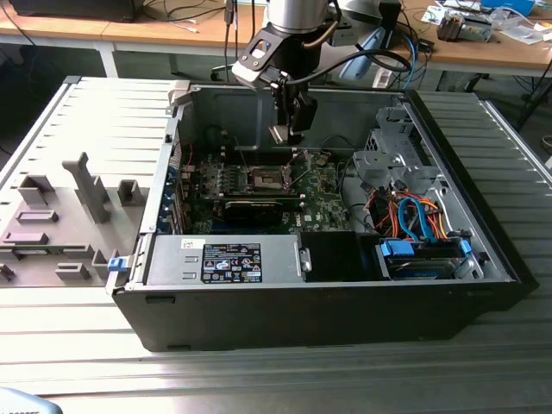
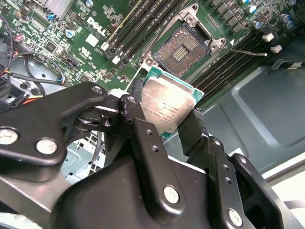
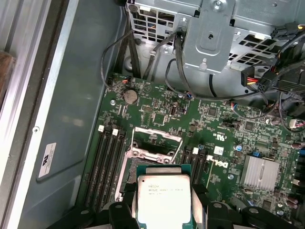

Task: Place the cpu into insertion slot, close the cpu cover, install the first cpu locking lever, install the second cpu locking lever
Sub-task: 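Place the cpu into insertion slot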

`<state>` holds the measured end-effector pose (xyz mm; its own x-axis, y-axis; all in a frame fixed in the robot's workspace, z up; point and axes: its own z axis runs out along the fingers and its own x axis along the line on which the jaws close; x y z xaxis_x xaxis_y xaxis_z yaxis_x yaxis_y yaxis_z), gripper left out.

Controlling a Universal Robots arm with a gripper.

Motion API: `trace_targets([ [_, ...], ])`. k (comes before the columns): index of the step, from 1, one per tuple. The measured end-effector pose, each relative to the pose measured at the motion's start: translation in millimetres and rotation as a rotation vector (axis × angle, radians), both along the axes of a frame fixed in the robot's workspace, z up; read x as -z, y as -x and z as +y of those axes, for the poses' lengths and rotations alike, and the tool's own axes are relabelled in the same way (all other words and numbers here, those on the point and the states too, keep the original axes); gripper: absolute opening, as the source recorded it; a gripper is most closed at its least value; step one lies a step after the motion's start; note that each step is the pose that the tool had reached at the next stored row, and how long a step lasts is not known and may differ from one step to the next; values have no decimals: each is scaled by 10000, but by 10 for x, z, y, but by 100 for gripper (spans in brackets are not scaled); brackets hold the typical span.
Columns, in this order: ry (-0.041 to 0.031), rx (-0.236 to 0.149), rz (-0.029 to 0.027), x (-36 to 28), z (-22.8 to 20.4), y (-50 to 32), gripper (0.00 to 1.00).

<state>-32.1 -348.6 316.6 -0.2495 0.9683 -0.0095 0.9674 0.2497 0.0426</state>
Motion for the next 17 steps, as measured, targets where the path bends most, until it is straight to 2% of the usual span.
trace_targets([
  [17,74,23,0,0,0,0,55],
])
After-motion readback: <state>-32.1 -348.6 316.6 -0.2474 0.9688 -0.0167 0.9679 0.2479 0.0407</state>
